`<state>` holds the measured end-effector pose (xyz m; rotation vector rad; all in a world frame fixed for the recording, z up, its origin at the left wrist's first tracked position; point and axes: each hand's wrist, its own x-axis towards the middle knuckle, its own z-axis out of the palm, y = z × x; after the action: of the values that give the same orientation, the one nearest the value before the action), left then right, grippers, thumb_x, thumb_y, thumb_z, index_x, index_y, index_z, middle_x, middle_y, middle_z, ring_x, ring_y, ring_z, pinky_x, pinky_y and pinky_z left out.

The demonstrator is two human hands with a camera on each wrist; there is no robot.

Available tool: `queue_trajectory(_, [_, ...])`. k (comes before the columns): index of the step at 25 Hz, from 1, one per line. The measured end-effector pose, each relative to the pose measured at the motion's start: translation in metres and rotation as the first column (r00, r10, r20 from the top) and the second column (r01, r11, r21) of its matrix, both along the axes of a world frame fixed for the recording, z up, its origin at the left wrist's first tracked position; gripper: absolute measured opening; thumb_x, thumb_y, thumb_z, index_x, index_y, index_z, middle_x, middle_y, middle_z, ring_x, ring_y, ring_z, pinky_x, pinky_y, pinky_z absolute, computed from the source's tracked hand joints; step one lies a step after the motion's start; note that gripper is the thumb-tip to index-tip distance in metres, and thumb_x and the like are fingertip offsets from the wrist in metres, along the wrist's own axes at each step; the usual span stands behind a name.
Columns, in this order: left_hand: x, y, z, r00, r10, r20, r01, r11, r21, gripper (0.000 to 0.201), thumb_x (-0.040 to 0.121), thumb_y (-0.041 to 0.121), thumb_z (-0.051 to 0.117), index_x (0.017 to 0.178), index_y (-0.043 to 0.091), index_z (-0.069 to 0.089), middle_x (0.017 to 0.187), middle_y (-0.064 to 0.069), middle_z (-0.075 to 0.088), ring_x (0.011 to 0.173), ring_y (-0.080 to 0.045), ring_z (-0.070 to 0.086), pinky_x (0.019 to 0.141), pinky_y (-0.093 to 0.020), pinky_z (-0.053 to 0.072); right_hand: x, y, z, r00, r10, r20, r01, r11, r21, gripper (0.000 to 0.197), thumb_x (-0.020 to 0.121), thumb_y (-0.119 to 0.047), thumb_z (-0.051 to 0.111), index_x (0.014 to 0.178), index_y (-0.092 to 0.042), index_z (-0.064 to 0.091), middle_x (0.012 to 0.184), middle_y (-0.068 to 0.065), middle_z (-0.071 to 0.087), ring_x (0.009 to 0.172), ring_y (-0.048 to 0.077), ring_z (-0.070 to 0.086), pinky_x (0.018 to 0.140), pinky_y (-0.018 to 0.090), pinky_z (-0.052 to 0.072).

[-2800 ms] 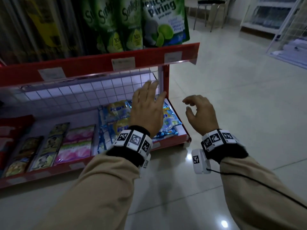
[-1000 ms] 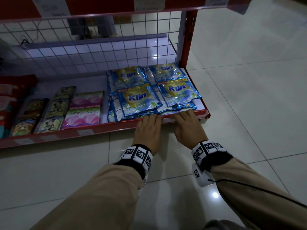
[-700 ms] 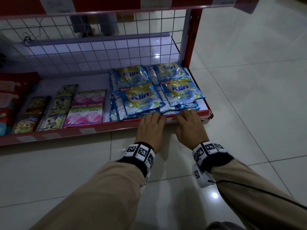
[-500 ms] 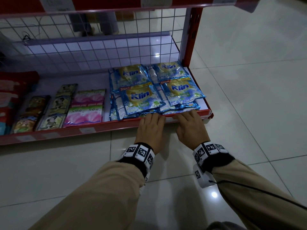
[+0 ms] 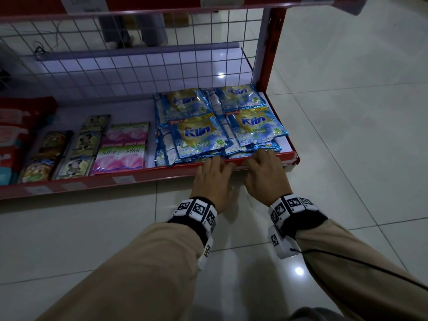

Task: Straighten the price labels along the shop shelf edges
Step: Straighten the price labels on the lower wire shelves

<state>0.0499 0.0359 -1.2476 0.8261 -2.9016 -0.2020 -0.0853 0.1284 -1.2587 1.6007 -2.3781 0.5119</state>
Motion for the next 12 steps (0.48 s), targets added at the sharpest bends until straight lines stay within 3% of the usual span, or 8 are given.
queue_trajectory(3, [0.0,-0.004,0.002,1.0,0.006,-0.015,-0.006,0.999,0.034,0.051,0.085,0.027,0.054,0.134,0.024,0.04,0.122,-0.004,0.041,0.111,-0.024,0.038,0.09,-0.034,0.033,-0.005,-0.004,0.008,0.994,0.014,0.112,-0.01,0.999,-0.032,0.015,0.077,-0.01,0.063,0.091,-0.007,0.066,0.098,0.014,0.06,0.09,0.033,0.051,0.076,0.041,0.044])
queue_trajectory(6, [-0.002,-0.009,0.005,0.995,0.037,-0.097,-0.025,0.992,0.123,0.043,0.09,0.029,0.051,0.132,0.022,0.042,0.122,-0.002,0.047,0.111,-0.023,0.044,0.092,-0.035,0.037,-0.011,-0.007,0.016,0.904,0.063,0.422,0.018,0.983,-0.184,0.01,0.084,-0.009,0.061,0.092,-0.011,0.066,0.091,0.005,0.066,0.09,0.024,0.057,0.078,0.035,0.048])
queue_trajectory(9, [-0.003,-0.013,0.008,0.974,0.104,-0.203,-0.045,0.961,0.274,0.034,0.095,0.035,0.046,0.126,0.021,0.049,0.117,-0.001,0.054,0.106,-0.02,0.051,0.088,-0.037,0.045,-0.007,-0.011,0.023,0.673,0.115,0.731,0.199,0.923,-0.328,0.009,0.082,-0.004,0.068,0.088,-0.01,0.063,0.083,-0.002,0.066,0.079,0.01,0.064,0.072,0.02,0.053])
queue_trajectory(12, [-0.003,-0.015,0.01,0.948,0.168,-0.271,-0.06,0.929,0.365,0.034,0.097,0.042,0.041,0.119,0.02,0.056,0.111,0.0,0.06,0.099,-0.019,0.056,0.082,-0.036,0.048,0.001,-0.015,0.025,0.361,0.178,0.916,0.336,0.891,-0.305,0.026,0.077,0.006,0.07,0.094,-0.007,0.056,0.08,0.003,0.065,0.071,0.006,0.065,0.064,0.016,0.052])
